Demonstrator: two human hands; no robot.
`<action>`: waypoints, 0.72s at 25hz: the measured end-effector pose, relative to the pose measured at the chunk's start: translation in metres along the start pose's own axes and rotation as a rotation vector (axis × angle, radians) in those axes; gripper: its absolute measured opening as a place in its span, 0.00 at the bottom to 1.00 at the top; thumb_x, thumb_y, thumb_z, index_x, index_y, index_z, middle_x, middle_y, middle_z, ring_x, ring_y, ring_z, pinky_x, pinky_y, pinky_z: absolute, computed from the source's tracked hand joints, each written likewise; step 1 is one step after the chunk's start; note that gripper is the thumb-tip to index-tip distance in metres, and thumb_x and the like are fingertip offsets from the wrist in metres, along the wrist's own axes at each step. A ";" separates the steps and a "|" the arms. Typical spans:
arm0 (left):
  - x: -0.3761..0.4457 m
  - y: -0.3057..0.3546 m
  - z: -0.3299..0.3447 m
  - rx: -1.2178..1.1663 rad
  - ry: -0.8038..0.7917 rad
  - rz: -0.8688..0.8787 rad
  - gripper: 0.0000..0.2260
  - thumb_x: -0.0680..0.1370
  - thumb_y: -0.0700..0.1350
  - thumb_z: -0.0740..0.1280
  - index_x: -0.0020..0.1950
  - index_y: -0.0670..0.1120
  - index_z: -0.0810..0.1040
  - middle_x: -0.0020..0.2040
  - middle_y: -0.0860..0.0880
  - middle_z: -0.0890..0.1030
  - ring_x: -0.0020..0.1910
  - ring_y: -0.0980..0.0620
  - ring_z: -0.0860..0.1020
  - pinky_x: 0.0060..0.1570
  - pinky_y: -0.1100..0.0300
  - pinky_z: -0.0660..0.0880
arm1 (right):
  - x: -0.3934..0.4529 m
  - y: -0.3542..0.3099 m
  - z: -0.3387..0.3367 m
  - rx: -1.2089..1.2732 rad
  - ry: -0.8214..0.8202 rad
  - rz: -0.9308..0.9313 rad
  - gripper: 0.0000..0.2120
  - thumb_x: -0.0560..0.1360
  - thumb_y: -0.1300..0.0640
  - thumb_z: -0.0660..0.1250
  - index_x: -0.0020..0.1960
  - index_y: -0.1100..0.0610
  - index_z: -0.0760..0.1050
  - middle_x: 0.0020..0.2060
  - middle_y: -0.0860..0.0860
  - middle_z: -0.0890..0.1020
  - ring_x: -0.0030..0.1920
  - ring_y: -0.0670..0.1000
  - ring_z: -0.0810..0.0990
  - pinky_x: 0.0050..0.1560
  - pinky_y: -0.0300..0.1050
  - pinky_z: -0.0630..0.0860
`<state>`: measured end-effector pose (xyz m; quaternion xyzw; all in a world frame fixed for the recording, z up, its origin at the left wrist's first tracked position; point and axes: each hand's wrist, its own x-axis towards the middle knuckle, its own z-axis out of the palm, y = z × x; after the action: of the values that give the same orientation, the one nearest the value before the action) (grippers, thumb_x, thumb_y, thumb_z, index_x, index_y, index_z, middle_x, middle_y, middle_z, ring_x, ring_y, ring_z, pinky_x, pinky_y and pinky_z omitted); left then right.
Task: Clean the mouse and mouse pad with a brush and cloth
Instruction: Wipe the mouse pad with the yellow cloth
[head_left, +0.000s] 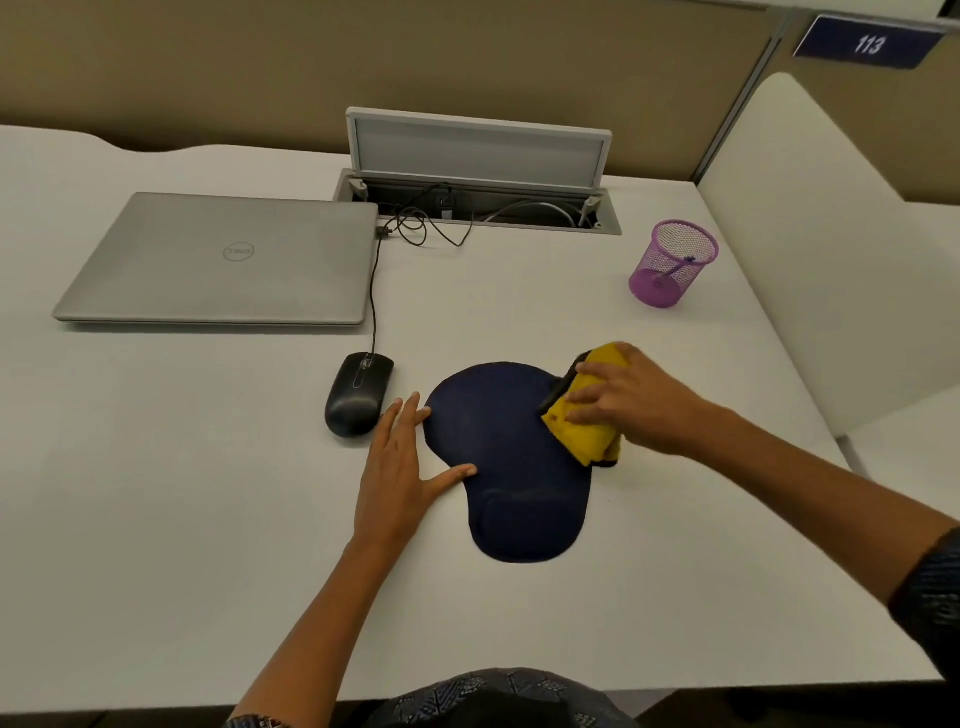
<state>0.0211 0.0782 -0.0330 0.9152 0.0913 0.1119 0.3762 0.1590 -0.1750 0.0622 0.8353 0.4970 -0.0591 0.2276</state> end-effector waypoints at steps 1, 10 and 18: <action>0.000 0.000 0.000 -0.001 -0.002 -0.004 0.42 0.65 0.65 0.69 0.72 0.47 0.60 0.73 0.53 0.62 0.73 0.55 0.54 0.67 0.54 0.61 | 0.005 0.001 -0.006 0.009 0.010 0.050 0.30 0.73 0.56 0.69 0.71 0.43 0.62 0.73 0.47 0.64 0.75 0.58 0.57 0.66 0.65 0.58; 0.001 -0.005 0.003 0.008 0.011 0.001 0.43 0.65 0.64 0.70 0.73 0.48 0.57 0.68 0.53 0.69 0.72 0.55 0.55 0.66 0.59 0.59 | 0.031 -0.038 -0.009 -0.062 0.163 0.026 0.24 0.75 0.58 0.66 0.69 0.45 0.66 0.73 0.49 0.66 0.74 0.61 0.58 0.51 0.56 0.70; 0.001 -0.005 0.003 0.023 0.019 0.038 0.37 0.66 0.63 0.70 0.69 0.48 0.64 0.70 0.53 0.66 0.72 0.55 0.55 0.66 0.57 0.61 | 0.028 -0.040 -0.032 0.023 0.054 0.212 0.31 0.73 0.54 0.69 0.71 0.43 0.58 0.74 0.49 0.60 0.74 0.61 0.55 0.54 0.57 0.68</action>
<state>0.0224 0.0802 -0.0388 0.9200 0.0787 0.1268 0.3624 0.1346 -0.1227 0.0684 0.8870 0.4110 -0.0178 0.2097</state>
